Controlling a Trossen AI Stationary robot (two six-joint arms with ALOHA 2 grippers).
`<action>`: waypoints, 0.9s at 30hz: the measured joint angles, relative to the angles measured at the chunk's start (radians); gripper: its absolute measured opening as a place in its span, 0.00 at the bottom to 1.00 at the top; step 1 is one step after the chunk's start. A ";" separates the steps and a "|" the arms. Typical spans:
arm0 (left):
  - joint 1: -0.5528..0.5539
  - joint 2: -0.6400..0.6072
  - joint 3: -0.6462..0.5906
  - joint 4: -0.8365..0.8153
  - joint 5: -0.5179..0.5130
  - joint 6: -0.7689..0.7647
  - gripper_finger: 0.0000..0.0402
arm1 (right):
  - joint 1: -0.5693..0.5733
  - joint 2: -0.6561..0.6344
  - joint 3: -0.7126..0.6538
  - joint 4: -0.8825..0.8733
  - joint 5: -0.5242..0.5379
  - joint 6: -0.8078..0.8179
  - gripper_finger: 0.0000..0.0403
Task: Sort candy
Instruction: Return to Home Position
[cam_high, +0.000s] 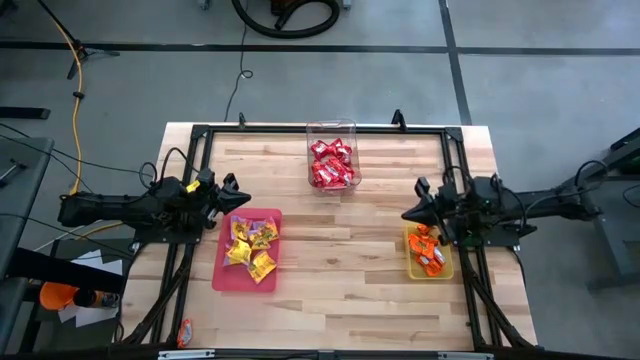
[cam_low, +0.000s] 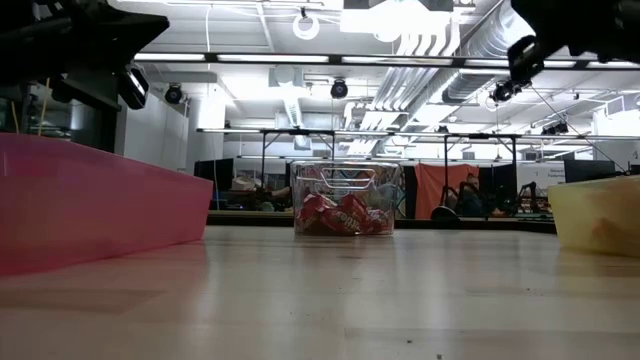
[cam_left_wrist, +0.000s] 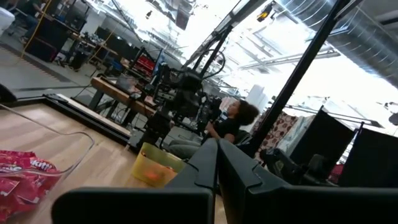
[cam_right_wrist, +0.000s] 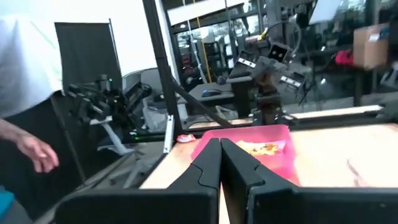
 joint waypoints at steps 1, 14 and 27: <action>0.000 0.000 0.000 0.000 0.000 -0.001 0.00 | -0.005 -0.023 -0.020 0.002 0.000 -0.010 0.00; 0.000 0.000 0.000 0.000 0.000 -0.001 0.00 | -0.048 -0.250 -0.187 -0.123 0.000 -0.032 0.00; 0.000 0.000 0.001 0.000 0.001 -0.001 0.00 | -0.048 -0.228 -0.185 -0.242 0.018 0.059 0.00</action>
